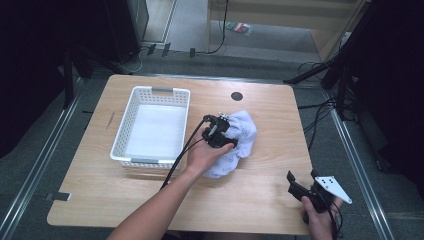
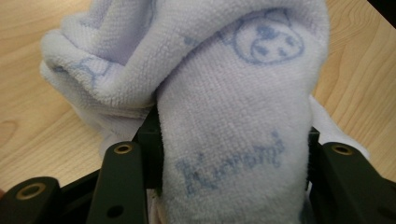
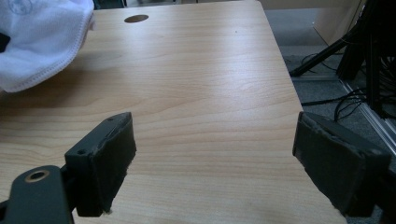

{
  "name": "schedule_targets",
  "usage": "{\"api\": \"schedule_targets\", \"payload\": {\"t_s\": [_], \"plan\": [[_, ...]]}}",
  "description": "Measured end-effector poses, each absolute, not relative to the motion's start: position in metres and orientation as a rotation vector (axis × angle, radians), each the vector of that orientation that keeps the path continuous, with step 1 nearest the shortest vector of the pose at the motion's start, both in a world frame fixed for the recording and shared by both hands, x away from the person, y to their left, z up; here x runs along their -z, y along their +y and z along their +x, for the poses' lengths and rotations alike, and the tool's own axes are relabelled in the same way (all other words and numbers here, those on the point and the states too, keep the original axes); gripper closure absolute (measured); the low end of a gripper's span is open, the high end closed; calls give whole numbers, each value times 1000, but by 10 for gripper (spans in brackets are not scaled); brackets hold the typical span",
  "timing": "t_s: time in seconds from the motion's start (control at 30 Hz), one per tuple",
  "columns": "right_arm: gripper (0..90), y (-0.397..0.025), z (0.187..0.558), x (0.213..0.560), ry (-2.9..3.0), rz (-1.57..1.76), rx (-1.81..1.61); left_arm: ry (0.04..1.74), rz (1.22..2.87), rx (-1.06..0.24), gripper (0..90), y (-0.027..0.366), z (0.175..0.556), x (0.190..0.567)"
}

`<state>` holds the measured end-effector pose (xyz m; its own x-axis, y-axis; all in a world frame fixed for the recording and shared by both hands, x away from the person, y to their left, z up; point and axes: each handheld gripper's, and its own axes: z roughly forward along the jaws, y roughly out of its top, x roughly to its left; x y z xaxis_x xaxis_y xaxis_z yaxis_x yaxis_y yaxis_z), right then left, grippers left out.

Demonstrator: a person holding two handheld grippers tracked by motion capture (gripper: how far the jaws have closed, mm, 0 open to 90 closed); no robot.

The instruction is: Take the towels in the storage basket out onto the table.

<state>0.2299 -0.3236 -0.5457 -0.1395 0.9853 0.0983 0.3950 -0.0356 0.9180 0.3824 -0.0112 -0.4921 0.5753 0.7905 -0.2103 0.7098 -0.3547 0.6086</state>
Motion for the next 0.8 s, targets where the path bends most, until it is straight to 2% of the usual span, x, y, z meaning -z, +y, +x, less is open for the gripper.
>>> {"api": "schedule_targets", "payload": {"t_s": [0.2,0.3,0.4,0.47,0.53,0.57,0.6,0.63,0.8], "plan": [[135,-324,230,546,1594,1479,-1162,1190,2132,-171,385,-12,381,501],[135,-324,230,546,1593,1480,-1163,1170,2123,-209,288,-13,376,498],[135,-324,230,546,1594,1479,-1161,1184,2102,-235,135,-12,375,493],[135,-324,230,546,1593,1479,-1162,1197,2071,-222,104,-9,375,488],[135,-324,230,546,1593,1480,-1162,1192,2080,-228,8,-6,373,480],[135,-324,230,546,1593,1480,-1162,1192,2080,-228,0,-6,373,480],[135,-324,230,546,1593,1479,-1162,1199,2072,-308,0,-4,370,474],[135,-324,230,546,1593,1480,-1162,1201,2068,-326,0,-2,368,471],[135,-324,230,546,1595,1477,-1164,1187,2034,-295,0,8,366,459]]}}
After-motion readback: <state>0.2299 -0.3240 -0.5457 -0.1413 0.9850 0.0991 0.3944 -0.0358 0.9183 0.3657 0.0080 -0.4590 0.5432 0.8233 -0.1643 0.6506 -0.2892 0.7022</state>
